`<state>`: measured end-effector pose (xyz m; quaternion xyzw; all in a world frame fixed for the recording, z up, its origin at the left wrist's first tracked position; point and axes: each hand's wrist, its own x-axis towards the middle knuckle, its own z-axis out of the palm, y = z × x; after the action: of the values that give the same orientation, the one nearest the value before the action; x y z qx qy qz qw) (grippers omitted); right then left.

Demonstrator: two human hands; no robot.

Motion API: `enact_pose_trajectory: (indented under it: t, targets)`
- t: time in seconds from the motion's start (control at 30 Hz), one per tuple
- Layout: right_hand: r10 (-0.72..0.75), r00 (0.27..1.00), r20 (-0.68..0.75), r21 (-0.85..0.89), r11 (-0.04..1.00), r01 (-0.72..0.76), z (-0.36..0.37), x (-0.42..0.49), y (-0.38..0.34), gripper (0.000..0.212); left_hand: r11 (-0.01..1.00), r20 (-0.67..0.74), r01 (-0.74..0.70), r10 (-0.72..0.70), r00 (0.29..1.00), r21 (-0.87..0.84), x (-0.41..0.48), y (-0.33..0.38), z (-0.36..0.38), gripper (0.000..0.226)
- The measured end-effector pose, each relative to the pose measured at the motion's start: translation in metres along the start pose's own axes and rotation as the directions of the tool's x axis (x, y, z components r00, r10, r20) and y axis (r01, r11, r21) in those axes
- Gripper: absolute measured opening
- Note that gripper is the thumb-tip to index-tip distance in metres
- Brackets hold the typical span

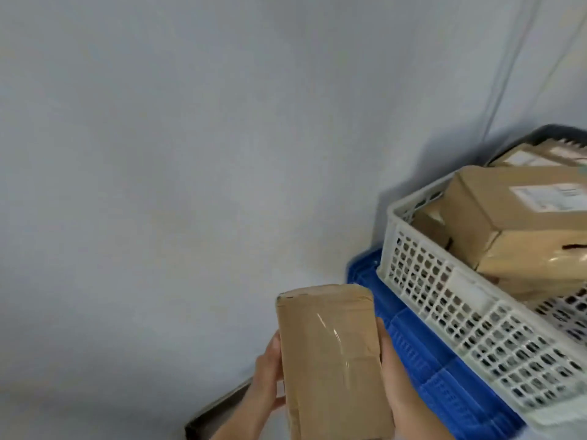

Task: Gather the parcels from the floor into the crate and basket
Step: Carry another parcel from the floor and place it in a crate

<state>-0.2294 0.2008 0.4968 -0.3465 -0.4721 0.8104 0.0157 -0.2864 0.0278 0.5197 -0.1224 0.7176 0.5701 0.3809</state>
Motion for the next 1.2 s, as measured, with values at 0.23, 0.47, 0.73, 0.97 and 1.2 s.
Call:
enact_pose_trajectory:
  t: [0.23, 0.47, 0.73, 0.97, 1.2]
  targets:
    - [-0.173, 0.981, -0.083, 0.083, 0.98, 0.18, -0.068, -0.127, -0.136, 0.039, 0.978, 0.119, -0.21, 0.207, 0.971, 0.005, -0.135, 0.09, 0.104, 0.097]
    - [-0.347, 0.923, -0.166, 0.029, 0.934, 0.356, -0.132, -0.222, -0.2, 0.025, 0.96, 0.126, -0.277, 0.28, 0.952, -0.044, -0.206, 0.116, 0.19, 0.08]
    - [-0.302, 0.906, -0.295, 0.043, 0.943, 0.329, -0.231, -0.253, -0.25, 0.032, 0.936, 0.279, -0.351, 0.327, 0.903, 0.041, -0.242, 0.132, 0.289, 0.09]
    - [-0.203, 0.884, -0.421, 0.102, 0.958, 0.269, -0.29, -0.218, -0.278, 0.041, 0.901, 0.395, -0.429, 0.372, 0.84, 0.065, -0.195, 0.156, 0.355, 0.084]
    - [0.031, 0.859, -0.511, 0.151, 0.987, 0.054, -0.342, -0.145, -0.283, 0.076, 0.934, 0.586, -0.315, 0.162, 0.794, 0.169, -0.117, 0.181, 0.404, 0.043]
